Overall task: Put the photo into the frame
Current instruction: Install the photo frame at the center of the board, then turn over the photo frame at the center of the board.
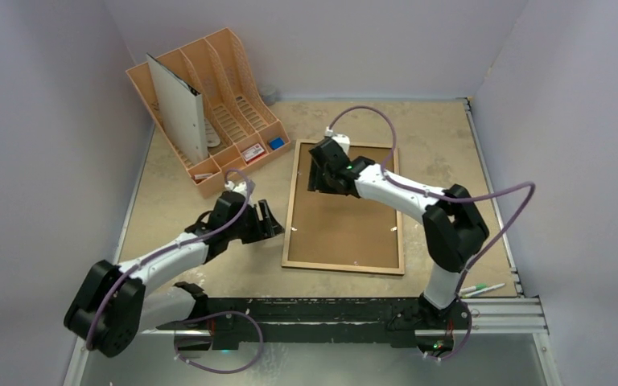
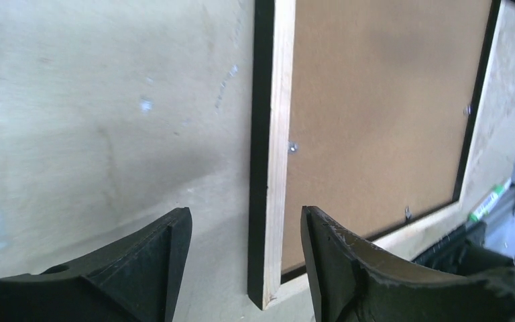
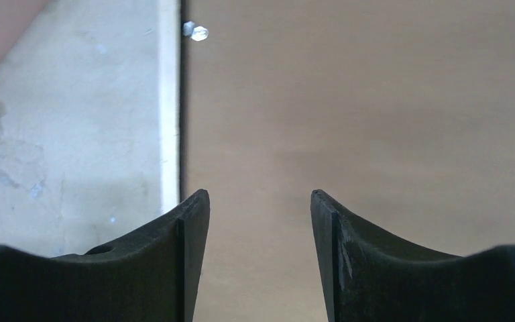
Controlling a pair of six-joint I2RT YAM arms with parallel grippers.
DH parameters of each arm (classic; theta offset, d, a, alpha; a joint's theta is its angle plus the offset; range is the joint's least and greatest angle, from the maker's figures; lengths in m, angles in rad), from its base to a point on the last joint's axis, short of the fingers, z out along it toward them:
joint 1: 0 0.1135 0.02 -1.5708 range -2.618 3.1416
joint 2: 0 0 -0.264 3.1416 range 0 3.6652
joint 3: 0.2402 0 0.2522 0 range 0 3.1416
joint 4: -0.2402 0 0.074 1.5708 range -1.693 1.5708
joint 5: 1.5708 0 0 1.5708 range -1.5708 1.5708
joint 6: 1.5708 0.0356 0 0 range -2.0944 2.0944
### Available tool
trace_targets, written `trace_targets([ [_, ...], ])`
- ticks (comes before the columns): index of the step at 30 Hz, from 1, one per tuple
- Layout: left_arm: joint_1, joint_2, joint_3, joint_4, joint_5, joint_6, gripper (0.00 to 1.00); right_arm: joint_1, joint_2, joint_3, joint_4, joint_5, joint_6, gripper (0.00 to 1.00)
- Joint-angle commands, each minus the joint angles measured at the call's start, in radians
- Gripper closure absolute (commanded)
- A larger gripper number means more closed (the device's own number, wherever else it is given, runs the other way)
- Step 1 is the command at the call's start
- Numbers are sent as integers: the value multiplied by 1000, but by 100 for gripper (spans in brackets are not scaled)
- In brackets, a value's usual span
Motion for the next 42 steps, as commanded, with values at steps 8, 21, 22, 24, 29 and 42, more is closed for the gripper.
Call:
trace_targets([
  [8, 2, -219, -43, -138, -292, -72, 37, 155, 223, 254, -85, 13, 24, 43],
  [21, 2, -127, -65, -71, -240, -67, 37, 187, 361, 370, -216, 53, 17, 46],
  [22, 2, -122, -66, -64, -239, -66, 37, 189, 376, 384, -231, 58, 17, 47],
  [24, 2, -116, -67, -56, -239, -65, 37, 194, 393, 401, -248, 66, 17, 49],
  [29, 3, -110, -76, -42, -209, -63, 37, 204, 419, 423, -287, 94, 19, 54],
  [42, 2, -67, -62, 50, -30, -51, 37, 204, 339, 412, -288, 76, 78, 100],
])
